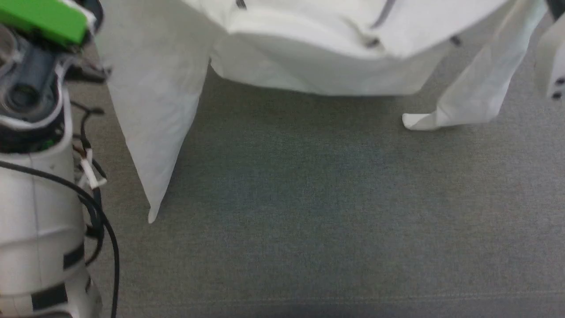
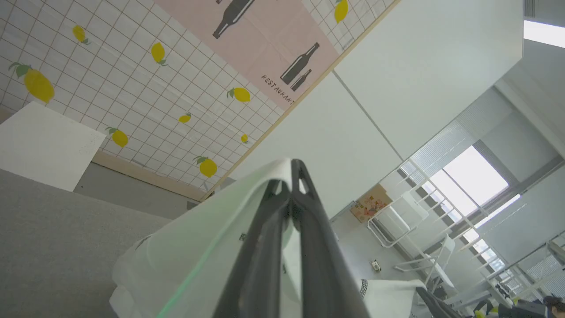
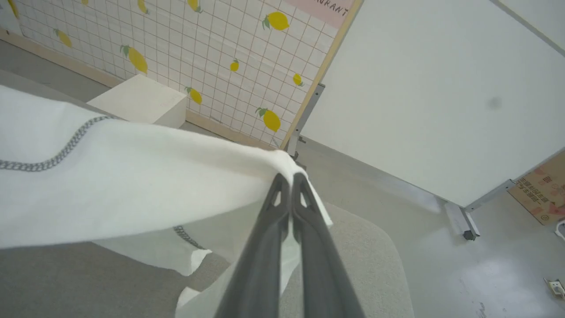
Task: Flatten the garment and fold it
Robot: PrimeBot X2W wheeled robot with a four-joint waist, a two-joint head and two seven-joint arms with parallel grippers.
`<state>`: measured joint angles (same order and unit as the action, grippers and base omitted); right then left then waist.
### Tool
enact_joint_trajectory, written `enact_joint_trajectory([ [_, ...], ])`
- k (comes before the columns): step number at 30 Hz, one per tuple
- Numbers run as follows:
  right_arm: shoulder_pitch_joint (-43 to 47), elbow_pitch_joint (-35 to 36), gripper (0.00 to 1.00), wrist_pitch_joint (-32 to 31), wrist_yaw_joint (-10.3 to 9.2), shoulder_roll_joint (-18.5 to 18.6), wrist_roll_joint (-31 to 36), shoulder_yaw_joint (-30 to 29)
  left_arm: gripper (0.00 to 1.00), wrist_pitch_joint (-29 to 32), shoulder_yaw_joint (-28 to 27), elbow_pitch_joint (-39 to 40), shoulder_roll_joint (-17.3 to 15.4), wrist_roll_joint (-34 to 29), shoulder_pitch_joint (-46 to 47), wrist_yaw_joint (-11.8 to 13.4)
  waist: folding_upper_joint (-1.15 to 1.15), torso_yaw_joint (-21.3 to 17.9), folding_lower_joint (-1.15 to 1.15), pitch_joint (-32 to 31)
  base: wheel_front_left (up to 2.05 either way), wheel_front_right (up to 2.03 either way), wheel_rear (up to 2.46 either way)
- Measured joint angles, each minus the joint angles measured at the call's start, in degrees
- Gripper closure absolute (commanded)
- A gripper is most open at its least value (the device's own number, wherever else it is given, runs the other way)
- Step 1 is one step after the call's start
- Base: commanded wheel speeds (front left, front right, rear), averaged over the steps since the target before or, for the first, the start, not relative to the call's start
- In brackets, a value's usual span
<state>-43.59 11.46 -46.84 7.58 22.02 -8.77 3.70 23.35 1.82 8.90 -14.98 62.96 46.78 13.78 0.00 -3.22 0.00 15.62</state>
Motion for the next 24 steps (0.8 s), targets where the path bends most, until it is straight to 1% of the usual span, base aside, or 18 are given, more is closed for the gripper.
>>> enact_joint_trajectory([
  [2, -7.6, -4.0, 1.00, 0.8, 0.00, 0.7, 0.3, 1.3, 1.00, -0.2, -0.5, -3.5, -0.2, -0.5, 6.2, 1.1, 0.00, -0.2, 0.00, 1.9, 0.00, 0.00, 0.00],
  [7, -22.9, -13.1, 1.00, 5.2, 0.00, 0.2, 3.2, 2.5, 1.00, -3.0, -1.2, -11.1, -0.4, -2.4, 19.4, 2.4, 0.00, -0.8, 0.02, 6.9, 0.00, 0.00, 0.00],
  [10, -31.0, -18.0, 1.00, 10.4, 0.00, -1.8, 6.0, 0.5, 1.00, -6.1, -2.4, -14.7, -0.1, -3.7, 26.7, 2.6, 0.00, -1.1, 0.02, 10.2, 0.00, 0.00, 0.00],
  [14, -39.9, -24.1, 1.00, 19.1, 0.02, -5.4, 10.6, -4.3, 1.00, -11.1, -4.1, -18.6, 0.3, -4.4, 34.9, 2.3, 0.00, -1.5, 0.02, 14.7, 0.00, 0.00, 0.00],
  [16, -43.5, -26.5, 1.00, 23.4, 0.03, -6.8, 12.9, -6.8, 1.00, -13.6, -5.1, -20.0, 1.1, -4.4, 38.1, 1.6, 0.00, -1.6, 0.02, 16.7, 0.00, 0.00, 0.00],
  [19, -49.0, -29.9, 1.00, 30.3, 0.04, -8.4, 16.1, -9.9, 1.00, -17.2, -5.9, -21.2, 2.4, -4.3, 42.4, -0.1, 0.00, -1.9, 0.02, 19.7, 0.00, 0.00, 0.00],
  [22, -52.7, -31.8, 1.00, 37.2, 0.04, -9.5, 18.3, -12.6, 1.00, -20.1, -6.4, -21.7, 3.0, -4.3, 45.2, -1.7, 0.00, -2.0, 0.02, 22.0, 0.00, 0.00, 0.00],
  [24, -54.1, -33.0, 1.00, 40.7, 0.04, -10.0, 19.8, -13.6, 1.00, -21.6, -6.6, -21.7, 3.0, -4.4, 46.4, -2.9, 0.00, -2.1, 0.02, 23.1, 0.00, 0.00, 0.00],
])
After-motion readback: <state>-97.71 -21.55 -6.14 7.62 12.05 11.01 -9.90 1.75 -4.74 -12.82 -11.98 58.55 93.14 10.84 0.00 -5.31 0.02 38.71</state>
